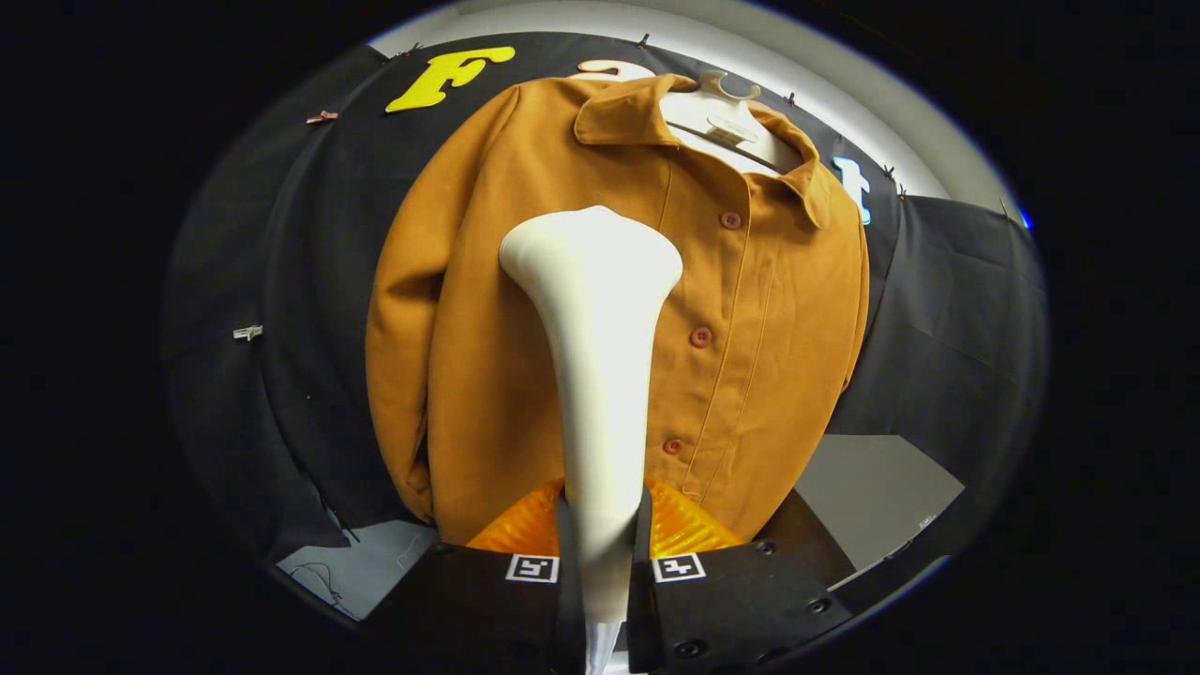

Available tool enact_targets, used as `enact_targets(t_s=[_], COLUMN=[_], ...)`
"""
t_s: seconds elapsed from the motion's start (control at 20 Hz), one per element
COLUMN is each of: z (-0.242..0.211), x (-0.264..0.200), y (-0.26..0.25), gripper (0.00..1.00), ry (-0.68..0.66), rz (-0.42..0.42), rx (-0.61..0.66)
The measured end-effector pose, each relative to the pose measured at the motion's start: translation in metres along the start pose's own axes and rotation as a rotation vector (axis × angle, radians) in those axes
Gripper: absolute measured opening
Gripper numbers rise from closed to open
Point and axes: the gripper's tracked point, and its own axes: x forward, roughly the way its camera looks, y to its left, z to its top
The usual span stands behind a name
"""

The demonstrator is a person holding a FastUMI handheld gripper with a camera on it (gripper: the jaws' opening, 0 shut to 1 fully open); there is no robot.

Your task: Iron the clothes twice with a garment steamer, once on the left side and once on the right side.

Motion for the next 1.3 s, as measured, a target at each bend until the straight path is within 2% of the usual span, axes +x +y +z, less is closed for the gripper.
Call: enact_targets(t_s=[0.75,1.3], z=[-0.121,-0.191], x=[0.002,0.003], y=[0.007,0.013], gripper=[0.21,0.22], ry=[0.18,0.306], rz=[0.052,0.083], rx=[-0.055,-0.062])
